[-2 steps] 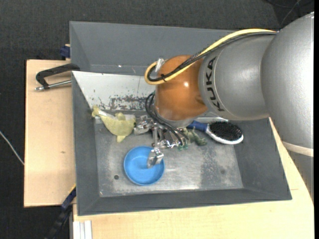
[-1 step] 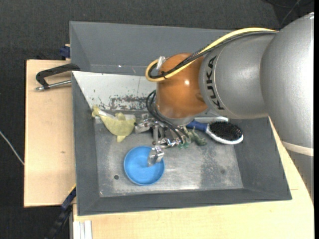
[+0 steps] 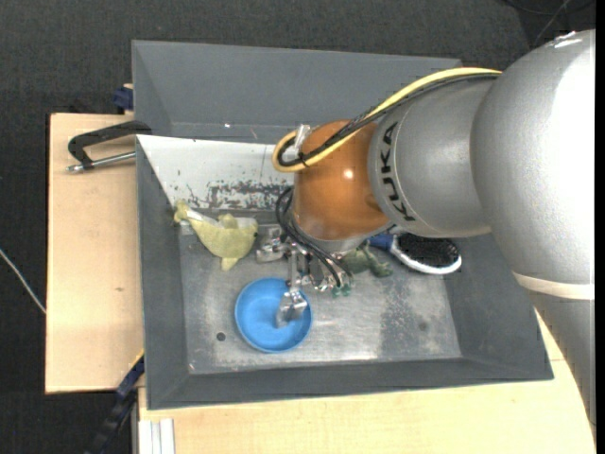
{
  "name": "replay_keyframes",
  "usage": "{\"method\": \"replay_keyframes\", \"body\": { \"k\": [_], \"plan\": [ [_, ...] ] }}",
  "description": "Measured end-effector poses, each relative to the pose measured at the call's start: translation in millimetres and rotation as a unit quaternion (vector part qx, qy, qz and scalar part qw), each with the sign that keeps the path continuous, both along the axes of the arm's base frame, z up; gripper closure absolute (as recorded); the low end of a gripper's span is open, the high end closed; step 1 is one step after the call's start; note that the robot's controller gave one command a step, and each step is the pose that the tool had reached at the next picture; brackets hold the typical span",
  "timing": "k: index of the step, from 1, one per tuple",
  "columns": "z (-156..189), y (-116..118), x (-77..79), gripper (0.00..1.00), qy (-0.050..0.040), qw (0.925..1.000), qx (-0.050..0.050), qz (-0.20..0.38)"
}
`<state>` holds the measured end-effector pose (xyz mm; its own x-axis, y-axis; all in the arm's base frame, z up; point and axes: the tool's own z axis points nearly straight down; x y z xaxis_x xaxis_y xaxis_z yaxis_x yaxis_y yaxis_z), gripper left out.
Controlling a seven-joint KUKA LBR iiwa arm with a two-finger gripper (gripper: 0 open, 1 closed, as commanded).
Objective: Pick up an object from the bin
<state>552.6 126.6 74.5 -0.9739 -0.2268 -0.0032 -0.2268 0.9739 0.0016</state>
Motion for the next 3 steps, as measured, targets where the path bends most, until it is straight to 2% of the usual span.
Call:
{"method": "replay_keyframes", "body": {
  "k": [1, 2, 3],
  "plan": [
    [1.6, 0.8, 1.3, 0.0, -0.0006, 1.0, 0.0, -0.001],
    [6.6, 2.2, 3.7, 1.0, -0.002, 1.0, 0.002, -0.001],
    [28.6, 3.4, 5.7, 1.0, -0.0026, 1.0, 0.001, -0.001]
  ]
}}
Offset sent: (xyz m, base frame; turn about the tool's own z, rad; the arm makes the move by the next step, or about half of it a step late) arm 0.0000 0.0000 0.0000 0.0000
